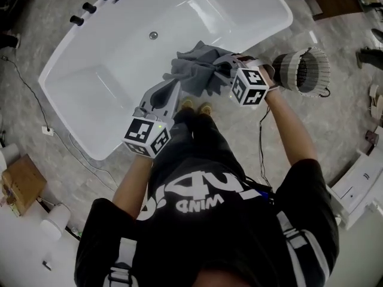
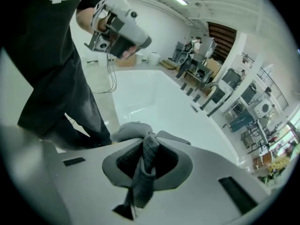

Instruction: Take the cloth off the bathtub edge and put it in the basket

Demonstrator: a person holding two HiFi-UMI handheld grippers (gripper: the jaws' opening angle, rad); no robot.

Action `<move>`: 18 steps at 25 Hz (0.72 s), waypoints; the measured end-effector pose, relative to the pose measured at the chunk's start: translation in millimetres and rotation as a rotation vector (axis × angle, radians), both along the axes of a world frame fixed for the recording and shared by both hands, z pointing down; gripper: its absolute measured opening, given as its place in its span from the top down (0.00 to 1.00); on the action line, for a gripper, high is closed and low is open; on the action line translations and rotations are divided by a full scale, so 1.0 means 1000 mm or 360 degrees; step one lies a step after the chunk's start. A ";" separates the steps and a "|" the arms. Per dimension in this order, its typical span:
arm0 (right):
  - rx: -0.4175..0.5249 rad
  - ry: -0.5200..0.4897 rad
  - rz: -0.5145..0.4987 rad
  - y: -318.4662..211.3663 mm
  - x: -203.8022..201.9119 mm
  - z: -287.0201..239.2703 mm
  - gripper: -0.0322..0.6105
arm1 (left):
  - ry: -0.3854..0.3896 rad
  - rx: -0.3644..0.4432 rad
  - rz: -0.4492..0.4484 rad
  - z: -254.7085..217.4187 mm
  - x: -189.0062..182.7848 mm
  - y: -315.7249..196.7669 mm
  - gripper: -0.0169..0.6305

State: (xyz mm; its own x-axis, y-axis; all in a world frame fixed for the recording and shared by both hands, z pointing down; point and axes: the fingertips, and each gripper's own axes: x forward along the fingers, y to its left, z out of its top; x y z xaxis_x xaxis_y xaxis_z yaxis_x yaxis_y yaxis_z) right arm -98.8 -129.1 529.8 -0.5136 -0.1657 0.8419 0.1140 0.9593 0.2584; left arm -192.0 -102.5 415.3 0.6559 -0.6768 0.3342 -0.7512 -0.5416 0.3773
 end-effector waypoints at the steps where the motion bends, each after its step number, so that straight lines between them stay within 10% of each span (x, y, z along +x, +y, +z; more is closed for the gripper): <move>1: 0.0039 -0.0042 0.0061 -0.004 0.003 -0.022 0.89 | 0.0004 0.0030 0.0008 -0.010 0.002 0.001 0.95; 10: 0.0281 -0.0625 0.0894 -0.036 0.049 -0.212 0.89 | 0.0064 0.0191 0.0114 -0.076 0.019 0.010 0.95; 18: 0.0088 -0.1248 0.1623 -0.040 0.121 -0.301 0.89 | 0.0135 0.0298 0.0344 -0.110 0.071 0.014 0.95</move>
